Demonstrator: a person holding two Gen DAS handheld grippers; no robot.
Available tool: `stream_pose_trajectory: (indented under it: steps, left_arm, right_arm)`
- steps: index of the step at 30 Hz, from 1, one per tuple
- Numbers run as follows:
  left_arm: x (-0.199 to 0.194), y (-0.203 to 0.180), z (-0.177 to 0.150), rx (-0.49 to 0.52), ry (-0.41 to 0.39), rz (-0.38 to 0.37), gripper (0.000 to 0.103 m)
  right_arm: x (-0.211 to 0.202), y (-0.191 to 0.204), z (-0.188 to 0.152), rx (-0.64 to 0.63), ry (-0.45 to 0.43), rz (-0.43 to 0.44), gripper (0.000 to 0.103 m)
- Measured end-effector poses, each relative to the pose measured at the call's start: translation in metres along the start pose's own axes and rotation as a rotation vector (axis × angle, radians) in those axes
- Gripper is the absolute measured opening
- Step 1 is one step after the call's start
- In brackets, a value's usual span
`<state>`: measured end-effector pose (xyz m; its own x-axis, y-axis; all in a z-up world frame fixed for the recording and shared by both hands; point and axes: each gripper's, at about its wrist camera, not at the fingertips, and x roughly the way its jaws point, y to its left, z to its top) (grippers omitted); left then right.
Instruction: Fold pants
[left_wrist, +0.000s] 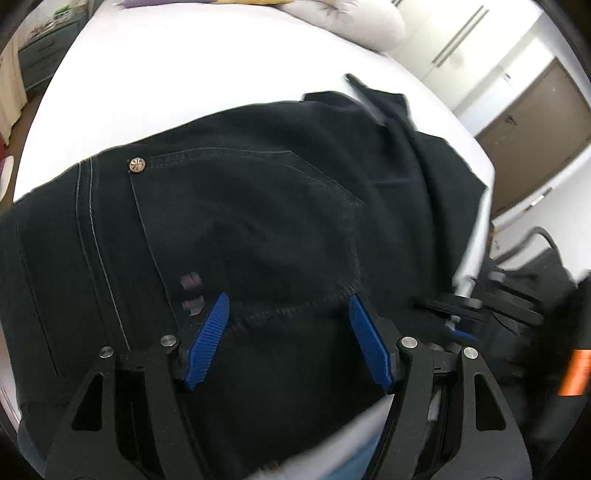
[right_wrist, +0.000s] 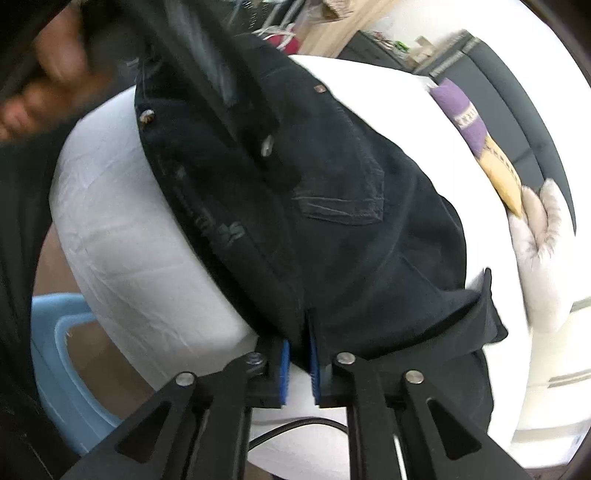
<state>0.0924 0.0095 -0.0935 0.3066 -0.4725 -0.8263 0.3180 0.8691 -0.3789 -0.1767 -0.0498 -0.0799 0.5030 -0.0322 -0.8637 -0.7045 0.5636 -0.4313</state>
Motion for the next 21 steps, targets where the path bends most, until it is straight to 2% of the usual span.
stream_pose_trajectory:
  steps: [2,3,4,8,10,12,14,17,19,21]
  left_arm:
    - [0.003,0.003,0.008,-0.006,0.002,0.013,0.066]
    - [0.003,0.003,0.011,0.006,0.008,0.025,0.066]
    - [0.005,0.003,0.012,0.019,0.015,0.033,0.066]
    - [0.006,0.008,0.004,0.014,-0.006,0.017,0.066]
    - [0.008,0.009,0.003,0.001,-0.019,0.023,0.066]
    - [0.009,0.01,0.002,-0.005,-0.027,0.034,0.066]
    - [0.01,0.007,0.001,-0.007,-0.033,0.05,0.066]
    - [0.011,0.001,-0.002,0.006,-0.038,0.084,0.066]
    - [0.013,-0.003,-0.003,0.014,-0.041,0.107,0.066]
    - [0.015,-0.006,-0.003,0.012,-0.042,0.121,0.066]
  right_arm:
    - [-0.006,-0.009,-0.006,0.056,-0.014,0.027,0.039]
    - [-0.01,-0.015,-0.011,0.094,-0.023,0.063,0.066]
    - [-0.017,-0.023,-0.018,0.144,-0.04,0.125,0.076]
    - [-0.034,-0.055,-0.039,0.302,-0.067,0.285,0.075]
    - [-0.038,-0.094,-0.048,0.454,-0.098,0.366,0.071]
    - [-0.038,-0.133,-0.054,0.611,-0.14,0.406,0.071]
    - [-0.034,-0.176,-0.06,0.771,-0.162,0.384,0.071]
    - [-0.017,-0.244,-0.072,1.002,-0.178,0.283,0.071]
    - [0.005,-0.285,-0.074,1.128,-0.117,0.201,0.071]
    - [0.028,-0.311,-0.062,1.133,-0.06,0.157,0.071]
